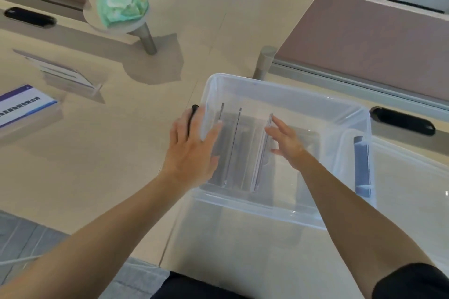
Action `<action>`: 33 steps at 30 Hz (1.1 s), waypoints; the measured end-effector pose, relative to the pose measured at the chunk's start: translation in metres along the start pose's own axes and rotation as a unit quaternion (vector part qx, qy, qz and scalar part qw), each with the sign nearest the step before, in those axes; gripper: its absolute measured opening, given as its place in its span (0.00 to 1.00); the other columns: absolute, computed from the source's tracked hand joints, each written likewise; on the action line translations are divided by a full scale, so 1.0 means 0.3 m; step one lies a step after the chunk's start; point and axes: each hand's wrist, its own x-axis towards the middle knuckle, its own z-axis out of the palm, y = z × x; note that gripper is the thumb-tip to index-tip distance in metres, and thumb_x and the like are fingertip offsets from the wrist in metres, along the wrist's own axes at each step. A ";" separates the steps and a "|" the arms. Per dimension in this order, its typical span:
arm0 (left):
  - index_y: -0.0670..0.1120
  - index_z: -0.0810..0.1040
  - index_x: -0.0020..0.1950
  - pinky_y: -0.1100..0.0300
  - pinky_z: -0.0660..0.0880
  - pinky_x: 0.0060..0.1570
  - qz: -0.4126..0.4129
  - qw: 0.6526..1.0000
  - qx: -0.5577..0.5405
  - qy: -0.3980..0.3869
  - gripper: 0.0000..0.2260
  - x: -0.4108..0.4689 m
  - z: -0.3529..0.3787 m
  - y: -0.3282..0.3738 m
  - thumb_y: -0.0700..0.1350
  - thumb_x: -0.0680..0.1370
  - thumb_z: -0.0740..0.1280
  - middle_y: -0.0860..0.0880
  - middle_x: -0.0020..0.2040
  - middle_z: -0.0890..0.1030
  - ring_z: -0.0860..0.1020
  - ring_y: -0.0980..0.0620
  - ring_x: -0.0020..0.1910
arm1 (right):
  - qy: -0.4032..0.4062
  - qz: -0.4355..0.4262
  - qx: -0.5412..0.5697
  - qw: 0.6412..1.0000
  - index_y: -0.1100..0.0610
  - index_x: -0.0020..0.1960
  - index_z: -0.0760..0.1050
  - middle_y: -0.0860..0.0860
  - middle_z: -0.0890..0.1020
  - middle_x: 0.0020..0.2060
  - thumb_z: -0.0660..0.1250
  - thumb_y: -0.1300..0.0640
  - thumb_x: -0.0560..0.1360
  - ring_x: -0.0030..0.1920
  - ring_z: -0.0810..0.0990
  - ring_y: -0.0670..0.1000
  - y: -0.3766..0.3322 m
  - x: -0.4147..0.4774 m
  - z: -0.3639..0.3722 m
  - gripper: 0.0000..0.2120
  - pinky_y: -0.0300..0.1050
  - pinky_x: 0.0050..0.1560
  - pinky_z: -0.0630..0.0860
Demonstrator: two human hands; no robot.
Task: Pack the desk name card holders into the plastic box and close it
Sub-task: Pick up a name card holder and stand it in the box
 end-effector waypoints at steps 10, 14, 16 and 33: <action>0.60 0.56 0.77 0.47 0.54 0.73 0.195 0.960 0.119 -0.161 0.33 0.075 -0.039 0.029 0.72 0.75 0.54 0.45 0.78 0.61 0.60 0.43 0.75 | -0.117 -0.038 -0.158 0.980 0.20 0.68 0.48 0.49 0.60 0.79 0.77 0.47 0.65 0.72 0.70 0.55 0.011 -0.103 -0.041 0.48 0.45 0.52 0.80; 0.61 0.58 0.77 0.47 0.53 0.72 0.198 0.954 0.136 -0.180 0.34 0.080 -0.052 0.037 0.74 0.73 0.53 0.50 0.79 0.60 0.60 0.45 0.76 | -0.139 -0.027 -0.134 0.981 0.25 0.70 0.51 0.53 0.62 0.77 0.74 0.55 0.74 0.72 0.70 0.55 0.013 -0.109 -0.029 0.42 0.53 0.59 0.79; 0.62 0.57 0.77 0.48 0.53 0.72 0.192 0.955 0.139 -0.178 0.33 0.080 -0.053 0.044 0.73 0.74 0.52 0.53 0.79 0.60 0.59 0.46 0.76 | -0.137 -0.027 -0.112 0.984 0.27 0.71 0.52 0.55 0.63 0.76 0.73 0.56 0.75 0.70 0.73 0.58 0.016 -0.114 -0.023 0.42 0.53 0.59 0.79; 0.57 0.56 0.78 0.47 0.59 0.69 0.191 0.957 0.151 -0.159 0.26 0.082 -0.030 0.048 0.63 0.81 0.48 0.53 0.79 0.59 0.62 0.44 0.75 | -0.125 -0.056 -0.096 0.986 0.31 0.77 0.49 0.58 0.67 0.73 0.73 0.55 0.75 0.48 0.86 0.51 0.045 -0.086 0.038 0.44 0.42 0.48 0.83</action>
